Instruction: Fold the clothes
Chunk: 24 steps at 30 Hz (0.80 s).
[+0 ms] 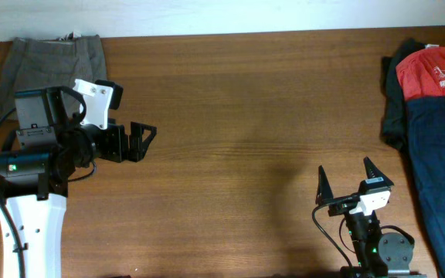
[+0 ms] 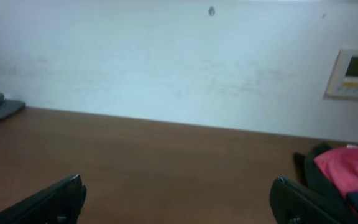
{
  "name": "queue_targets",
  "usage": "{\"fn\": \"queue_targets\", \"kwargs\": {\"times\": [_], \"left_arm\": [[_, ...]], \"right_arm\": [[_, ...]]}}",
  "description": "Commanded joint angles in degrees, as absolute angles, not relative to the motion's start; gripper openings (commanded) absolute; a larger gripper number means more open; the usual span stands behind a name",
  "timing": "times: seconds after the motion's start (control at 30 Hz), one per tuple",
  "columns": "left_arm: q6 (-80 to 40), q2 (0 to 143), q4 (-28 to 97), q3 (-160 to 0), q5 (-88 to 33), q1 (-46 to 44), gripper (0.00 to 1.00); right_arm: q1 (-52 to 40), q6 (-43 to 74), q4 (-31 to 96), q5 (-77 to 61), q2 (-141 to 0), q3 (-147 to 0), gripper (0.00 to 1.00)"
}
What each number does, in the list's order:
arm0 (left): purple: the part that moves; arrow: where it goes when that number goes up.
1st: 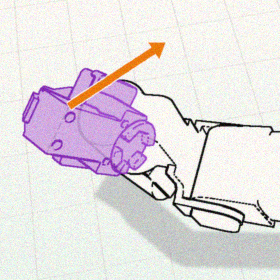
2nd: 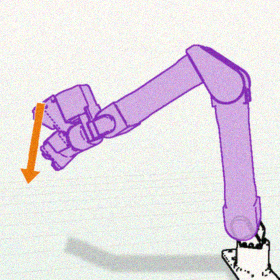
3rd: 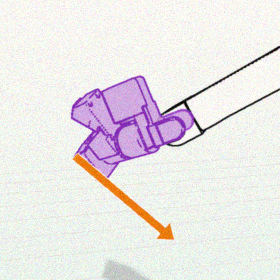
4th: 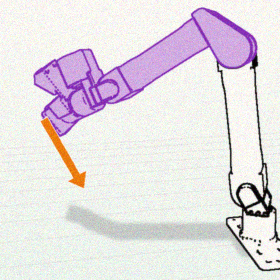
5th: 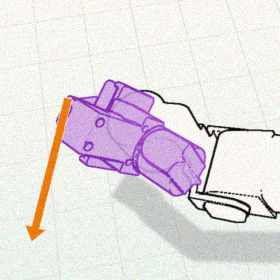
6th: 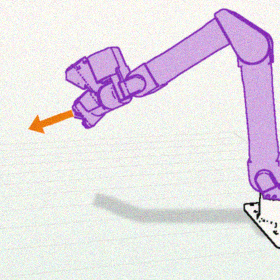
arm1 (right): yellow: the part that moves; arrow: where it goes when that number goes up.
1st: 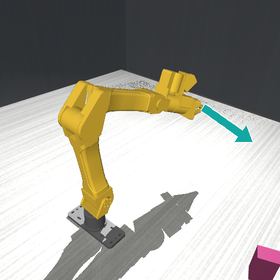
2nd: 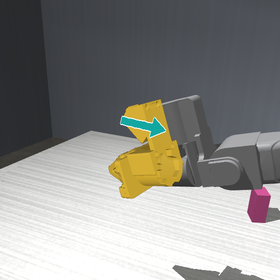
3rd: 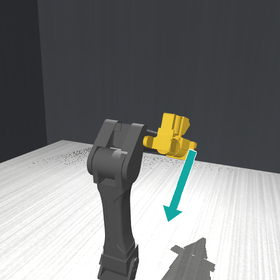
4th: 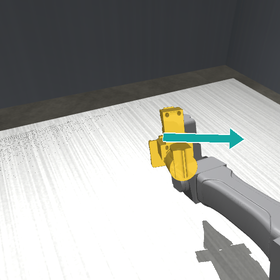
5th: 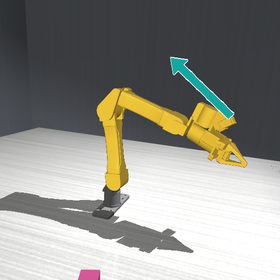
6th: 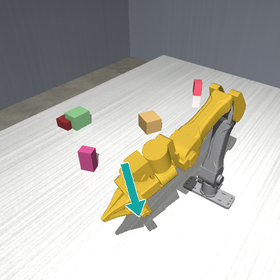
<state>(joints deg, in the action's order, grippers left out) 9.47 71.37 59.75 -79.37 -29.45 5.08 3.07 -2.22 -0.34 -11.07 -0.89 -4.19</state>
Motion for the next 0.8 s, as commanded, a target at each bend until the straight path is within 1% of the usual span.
{"fn": "queue_targets", "kwargs": {"times": [0.0,0.17,0.37,0.5,0.77], "left_arm": [[10.6,71.5,59.6,-79.2,-30.2,4.9,0.99],[10.6,71.5,59.6,-79.2,-30.2,4.9,0.99],[10.6,71.5,59.6,-79.2,-30.2,4.9,0.99],[10.6,71.5,59.6,-79.2,-30.2,4.9,0.99],[10.6,71.5,59.6,-79.2,-30.2,4.9,0.99]], "right_arm": [[3.3,-2.4,-2.5,-11.6,-0.2,-2.5,0.99],[2.3,4.0,-3.6,-8.2,-0.2,-0.8,0.98],[0.0,3.4,-2.0,-5.6,-0.2,-0.3,0.99],[0.1,3.4,4.2,-5.1,-0.2,-0.3,0.99],[0.1,3.4,4.1,-5.1,-0.2,-0.3,0.99]]}}
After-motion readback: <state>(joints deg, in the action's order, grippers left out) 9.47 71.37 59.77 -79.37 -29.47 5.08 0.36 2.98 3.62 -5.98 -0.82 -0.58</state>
